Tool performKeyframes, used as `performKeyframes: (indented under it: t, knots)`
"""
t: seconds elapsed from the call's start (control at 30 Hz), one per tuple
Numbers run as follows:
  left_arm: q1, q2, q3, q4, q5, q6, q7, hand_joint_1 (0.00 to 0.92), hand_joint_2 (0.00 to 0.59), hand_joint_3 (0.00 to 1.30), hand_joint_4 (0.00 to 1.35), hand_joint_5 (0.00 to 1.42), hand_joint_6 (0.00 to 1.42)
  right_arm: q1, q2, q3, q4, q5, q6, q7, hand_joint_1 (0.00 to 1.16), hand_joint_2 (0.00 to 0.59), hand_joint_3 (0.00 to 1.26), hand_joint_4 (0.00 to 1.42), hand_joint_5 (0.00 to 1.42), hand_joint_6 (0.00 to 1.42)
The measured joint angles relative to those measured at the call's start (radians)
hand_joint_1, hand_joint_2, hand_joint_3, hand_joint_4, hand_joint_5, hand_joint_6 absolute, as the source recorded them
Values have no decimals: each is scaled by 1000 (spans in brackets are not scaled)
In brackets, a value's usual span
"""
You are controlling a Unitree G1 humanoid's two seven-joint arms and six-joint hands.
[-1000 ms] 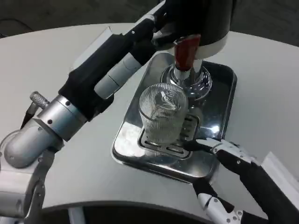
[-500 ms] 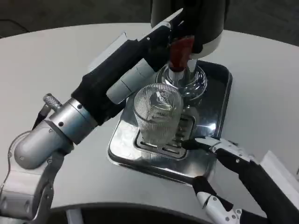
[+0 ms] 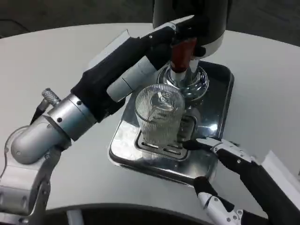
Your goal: Grasp the cup under the faucet to collect the drink, then remove the cup.
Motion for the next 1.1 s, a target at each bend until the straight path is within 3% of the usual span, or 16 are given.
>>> performKeyframes:
  t: [0.27, 1.1]
  knots:
    - [-2, 39, 0, -1, 29, -30, -8, 11, 34, 255, 178, 272, 176, 2, 1, 4, 0, -1, 0, 0, 462, 516, 255, 161, 91, 0]
    - [-1, 71, 1, -14, 82, -74, -2, 0, 44, 374, 265, 324, 215, 3, 10, 22, -1, -5, 0, -1, 473, 524, 259, 161, 95, 0]
